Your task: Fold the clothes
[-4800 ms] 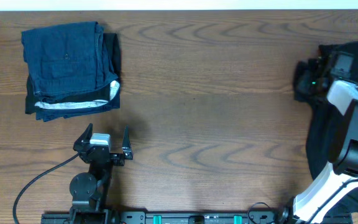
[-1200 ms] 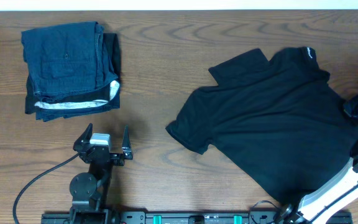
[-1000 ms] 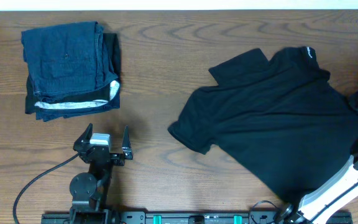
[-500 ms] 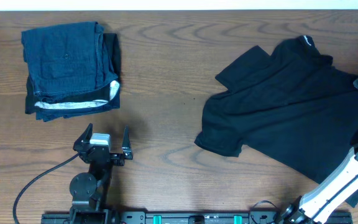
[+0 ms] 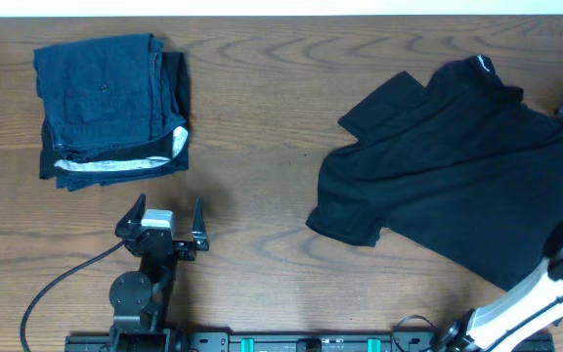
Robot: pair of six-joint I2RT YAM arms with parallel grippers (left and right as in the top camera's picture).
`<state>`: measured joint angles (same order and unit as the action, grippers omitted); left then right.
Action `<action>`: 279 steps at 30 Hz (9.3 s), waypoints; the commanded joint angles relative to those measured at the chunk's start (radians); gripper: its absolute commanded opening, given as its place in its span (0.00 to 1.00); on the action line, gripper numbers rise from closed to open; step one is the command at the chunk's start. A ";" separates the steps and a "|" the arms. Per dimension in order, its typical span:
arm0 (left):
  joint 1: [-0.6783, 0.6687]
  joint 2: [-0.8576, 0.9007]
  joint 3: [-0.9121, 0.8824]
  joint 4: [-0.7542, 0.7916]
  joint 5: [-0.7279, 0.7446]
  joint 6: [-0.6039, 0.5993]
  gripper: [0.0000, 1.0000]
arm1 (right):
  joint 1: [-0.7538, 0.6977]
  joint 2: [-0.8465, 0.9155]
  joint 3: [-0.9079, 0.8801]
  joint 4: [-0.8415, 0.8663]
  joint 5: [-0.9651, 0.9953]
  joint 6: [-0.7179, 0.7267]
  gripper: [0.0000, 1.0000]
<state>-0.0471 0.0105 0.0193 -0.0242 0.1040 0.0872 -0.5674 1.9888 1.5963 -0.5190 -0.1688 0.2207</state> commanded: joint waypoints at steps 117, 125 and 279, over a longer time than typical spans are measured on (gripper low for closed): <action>-0.003 -0.006 -0.015 -0.035 0.014 0.017 0.98 | 1.298 0.419 0.260 -0.036 0.064 0.181 0.12; -0.003 -0.006 -0.015 -0.035 0.014 0.017 0.98 | 1.080 0.143 0.306 -0.389 0.182 0.164 0.06; -0.003 -0.006 -0.015 -0.035 0.014 0.017 0.98 | 0.859 0.446 0.080 0.825 0.134 -0.110 0.01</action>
<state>-0.0471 0.0105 0.0204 -0.0254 0.1043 0.0872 0.3038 2.4809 1.5604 0.4450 0.0563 0.1783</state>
